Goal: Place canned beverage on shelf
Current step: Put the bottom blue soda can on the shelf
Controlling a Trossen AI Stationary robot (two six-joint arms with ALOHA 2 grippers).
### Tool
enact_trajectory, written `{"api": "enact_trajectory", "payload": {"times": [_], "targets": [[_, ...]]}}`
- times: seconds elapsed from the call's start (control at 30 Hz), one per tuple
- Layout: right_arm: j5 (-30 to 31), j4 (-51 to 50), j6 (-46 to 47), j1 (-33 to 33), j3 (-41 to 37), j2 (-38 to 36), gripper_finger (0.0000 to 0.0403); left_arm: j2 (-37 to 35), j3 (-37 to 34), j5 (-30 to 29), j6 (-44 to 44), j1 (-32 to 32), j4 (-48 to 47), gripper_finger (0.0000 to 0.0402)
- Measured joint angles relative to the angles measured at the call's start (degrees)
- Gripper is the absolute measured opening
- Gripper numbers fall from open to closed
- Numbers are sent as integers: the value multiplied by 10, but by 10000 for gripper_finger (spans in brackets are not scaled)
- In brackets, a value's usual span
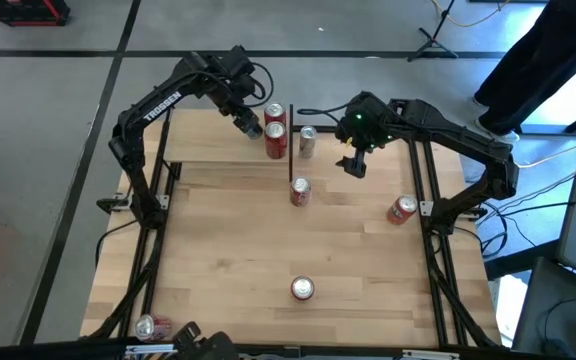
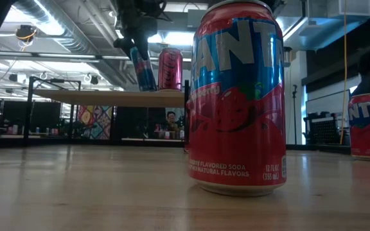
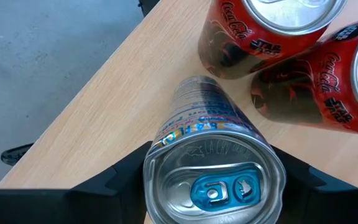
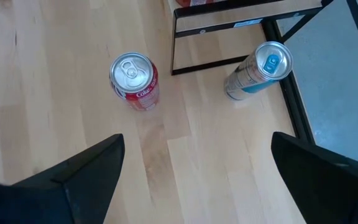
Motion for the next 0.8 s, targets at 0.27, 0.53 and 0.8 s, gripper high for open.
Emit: {"api": "enact_trajectory", "payload": {"times": [0.27,0.53,0.8], "targets": [[0,3,0,0,0,0,395,0,-9,13,-2,-1,-7,228],[1,4,0,0,0,0,395,0,-11,9,13,-3,5,228],[1,5,0,0,0,0,395,0,-11,9,16,-3,10,228]]}}
